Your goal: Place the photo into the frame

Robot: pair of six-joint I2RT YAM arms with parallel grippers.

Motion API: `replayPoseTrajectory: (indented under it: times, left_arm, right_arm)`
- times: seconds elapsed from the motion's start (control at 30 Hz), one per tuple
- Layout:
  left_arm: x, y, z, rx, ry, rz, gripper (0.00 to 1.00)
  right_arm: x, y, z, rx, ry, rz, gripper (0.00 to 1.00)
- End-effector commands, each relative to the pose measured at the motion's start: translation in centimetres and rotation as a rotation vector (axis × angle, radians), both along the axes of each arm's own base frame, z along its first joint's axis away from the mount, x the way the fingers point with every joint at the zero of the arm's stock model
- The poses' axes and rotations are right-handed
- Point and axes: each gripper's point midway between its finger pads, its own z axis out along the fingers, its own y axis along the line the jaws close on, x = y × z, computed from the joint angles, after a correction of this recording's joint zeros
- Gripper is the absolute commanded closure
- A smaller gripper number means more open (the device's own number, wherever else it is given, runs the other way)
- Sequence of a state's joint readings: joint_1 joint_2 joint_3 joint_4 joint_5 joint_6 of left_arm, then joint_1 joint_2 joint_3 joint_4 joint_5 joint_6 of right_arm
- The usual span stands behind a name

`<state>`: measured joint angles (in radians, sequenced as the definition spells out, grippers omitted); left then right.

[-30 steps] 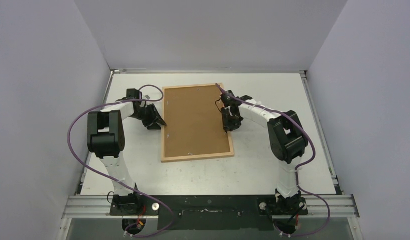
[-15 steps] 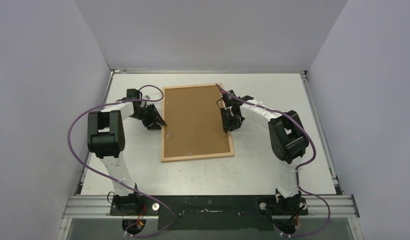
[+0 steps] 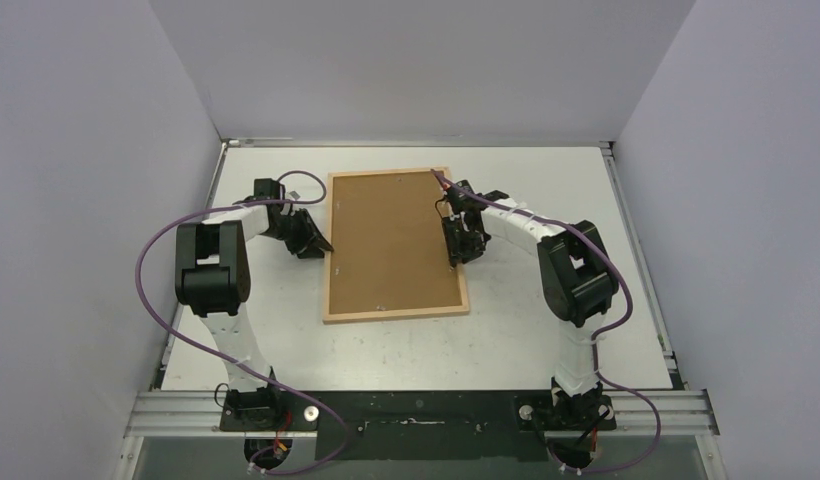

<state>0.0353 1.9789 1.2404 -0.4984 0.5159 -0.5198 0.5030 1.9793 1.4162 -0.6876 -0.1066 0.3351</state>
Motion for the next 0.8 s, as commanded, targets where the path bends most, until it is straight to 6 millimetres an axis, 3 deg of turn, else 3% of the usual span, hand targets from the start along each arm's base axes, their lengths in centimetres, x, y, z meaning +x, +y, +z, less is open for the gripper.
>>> replayPoseTrajectory:
  times: [0.0, 0.3, 0.57, 0.77]
  left_arm:
    - [-0.4, -0.8, -2.0, 0.018, 0.019, 0.002, 0.74]
    - [-0.3, -0.7, -2.2, 0.019, 0.02, 0.043, 0.75]
    - [0.2, -0.3, -2.1, 0.036, 0.014, 0.075, 0.76]
    - [0.6, 0.3, -0.1, 0.083, -0.033, 0.061, 0.67]
  right_arm:
    - [-1.3, 0.0, 0.1, 0.005, 0.05, 0.034, 0.7]
    - [-1.6, 0.4, 0.1, 0.031, 0.066, 0.116, 0.67]
    - [-2.1, -0.4, 0.1, 0.005, 0.08, 0.143, 0.68]
    - [-0.4, -2.0, 2.0, -0.091, 0.007, 0.032, 0.54]
